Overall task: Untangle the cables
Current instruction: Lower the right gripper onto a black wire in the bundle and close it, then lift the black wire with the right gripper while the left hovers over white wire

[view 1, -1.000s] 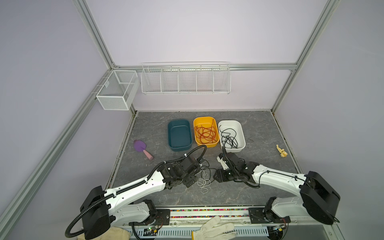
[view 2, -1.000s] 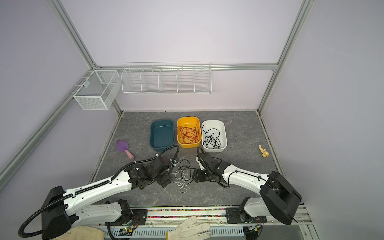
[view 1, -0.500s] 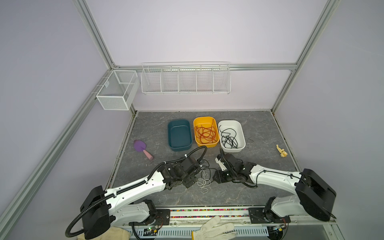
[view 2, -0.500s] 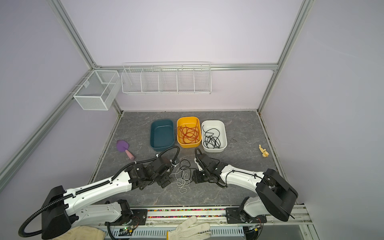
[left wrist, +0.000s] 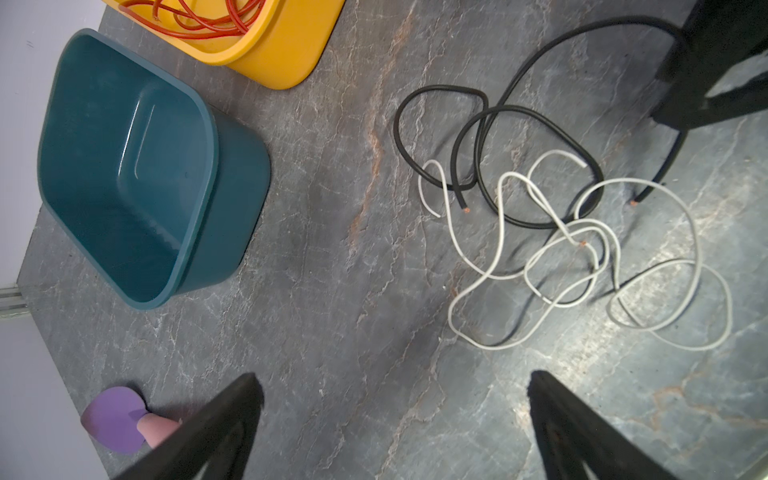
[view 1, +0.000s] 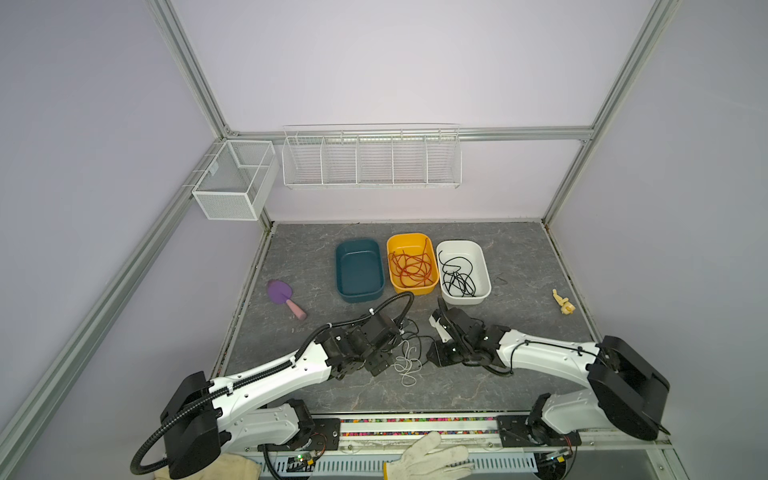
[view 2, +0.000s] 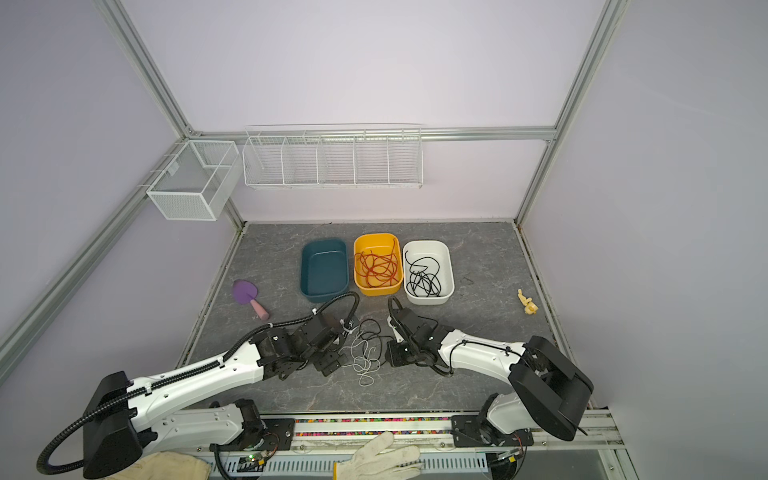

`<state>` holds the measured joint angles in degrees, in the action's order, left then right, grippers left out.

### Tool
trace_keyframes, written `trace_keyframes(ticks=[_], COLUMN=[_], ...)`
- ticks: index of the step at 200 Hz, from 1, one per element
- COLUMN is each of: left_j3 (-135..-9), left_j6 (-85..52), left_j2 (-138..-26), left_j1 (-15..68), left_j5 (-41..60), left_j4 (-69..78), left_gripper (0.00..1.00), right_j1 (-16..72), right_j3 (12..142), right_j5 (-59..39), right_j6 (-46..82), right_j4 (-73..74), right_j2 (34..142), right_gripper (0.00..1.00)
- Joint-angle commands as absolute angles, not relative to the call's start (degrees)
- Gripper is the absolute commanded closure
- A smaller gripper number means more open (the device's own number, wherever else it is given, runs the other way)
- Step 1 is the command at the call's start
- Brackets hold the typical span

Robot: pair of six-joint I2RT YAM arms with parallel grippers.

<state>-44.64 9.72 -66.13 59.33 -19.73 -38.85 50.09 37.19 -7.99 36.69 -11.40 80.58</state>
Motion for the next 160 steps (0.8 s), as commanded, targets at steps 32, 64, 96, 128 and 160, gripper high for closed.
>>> trace_keyframes(ticks=[32, 64, 96, 128, 160], left_j3=[-43.9, -43.8, -43.8, -43.8, -43.7], left_j6=[10.7, 10.6, 10.7, 10.8, 10.7], left_j2=[-66.4, -66.4, -66.2, -66.2, -65.9], left_j1=[59.8, 59.8, 59.8, 59.7, 59.8], left_j5=[-20.3, -20.4, -20.4, -20.2, -20.3], left_j4=[-38.5, -38.6, -38.6, -38.6, -38.6], left_gripper=[0.0, 0.0, 0.0, 0.01, 0.01], right_j1=[50.5, 50.5, 50.5, 50.5, 50.4], right_j3=[36.6, 36.6, 36.6, 36.8, 35.9], right_j5=[-7.0, -6.8, -3.0, 1.6, 5.1], right_j6=[37.0, 36.9, 37.1, 38.4, 39.8], right_j4=[-10.7, -10.9, -13.5, -16.6, -18.2], right_j2=[78.4, 78.2, 75.0, 71.7, 67.7], right_gripper=[0.79, 0.85, 0.9, 0.94, 0.94])
